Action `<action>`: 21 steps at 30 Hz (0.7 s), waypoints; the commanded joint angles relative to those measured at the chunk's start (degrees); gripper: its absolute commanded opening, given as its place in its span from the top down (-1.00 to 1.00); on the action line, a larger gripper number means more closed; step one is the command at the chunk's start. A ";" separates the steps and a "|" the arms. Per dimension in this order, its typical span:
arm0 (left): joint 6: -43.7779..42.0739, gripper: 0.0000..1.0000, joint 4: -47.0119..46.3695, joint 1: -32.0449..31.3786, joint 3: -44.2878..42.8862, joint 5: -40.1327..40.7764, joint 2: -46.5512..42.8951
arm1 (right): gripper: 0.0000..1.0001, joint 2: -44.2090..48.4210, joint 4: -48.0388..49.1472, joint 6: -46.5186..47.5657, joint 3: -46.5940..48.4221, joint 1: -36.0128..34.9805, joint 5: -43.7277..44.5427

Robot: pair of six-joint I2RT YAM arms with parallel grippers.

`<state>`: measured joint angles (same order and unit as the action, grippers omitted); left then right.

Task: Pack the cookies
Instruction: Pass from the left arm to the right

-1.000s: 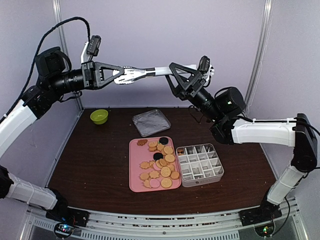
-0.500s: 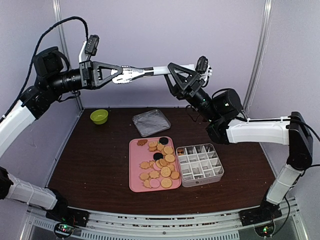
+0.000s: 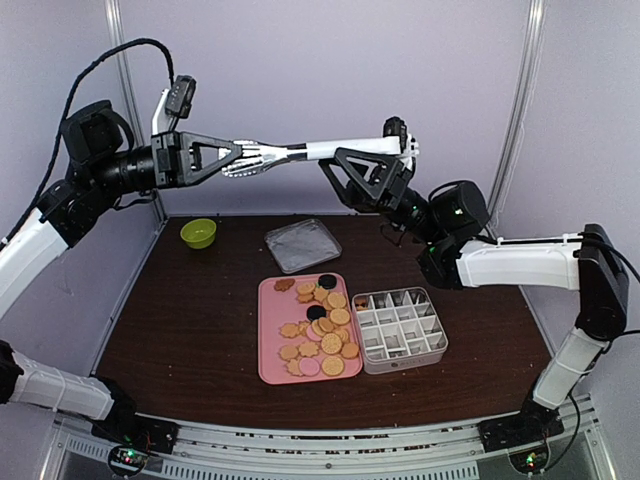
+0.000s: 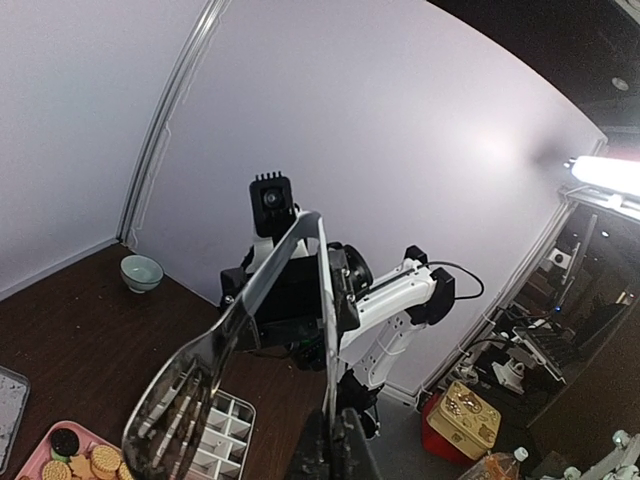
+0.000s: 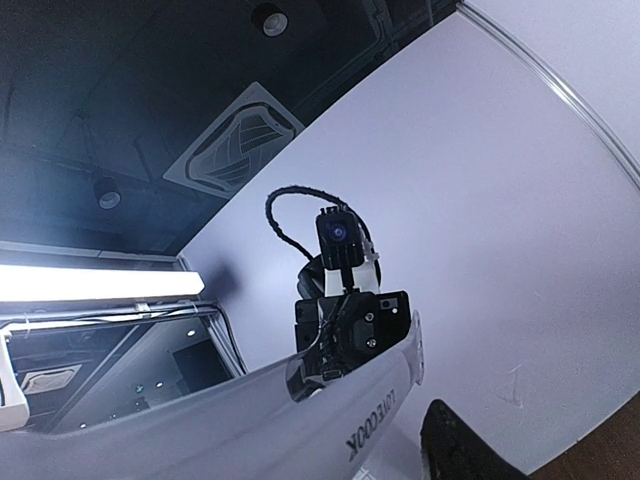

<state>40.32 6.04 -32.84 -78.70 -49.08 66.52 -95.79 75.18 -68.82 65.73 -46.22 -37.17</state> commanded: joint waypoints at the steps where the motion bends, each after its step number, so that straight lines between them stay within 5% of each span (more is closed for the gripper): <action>1: -1.68 1.00 -4.77 -0.34 0.48 -1.80 -1.74 | -0.22 3.75 -0.90 0.71 -0.99 1.50 -3.00; 13: -1.73 1.00 -5.34 -0.33 0.67 -1.40 -1.29 | -0.08 10.98 -13.21 8.81 -3.16 3.63 -5.27; 21: -1.66 1.00 -5.16 -0.29 -0.56 -1.25 -0.28 | -0.32 9.36 -15.99 11.41 -2.73 1.47 -5.68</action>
<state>39.35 5.54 -32.99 -77.25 -50.04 65.98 -85.54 61.25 -59.90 62.57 -43.51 -41.80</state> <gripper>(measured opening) 0.008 0.663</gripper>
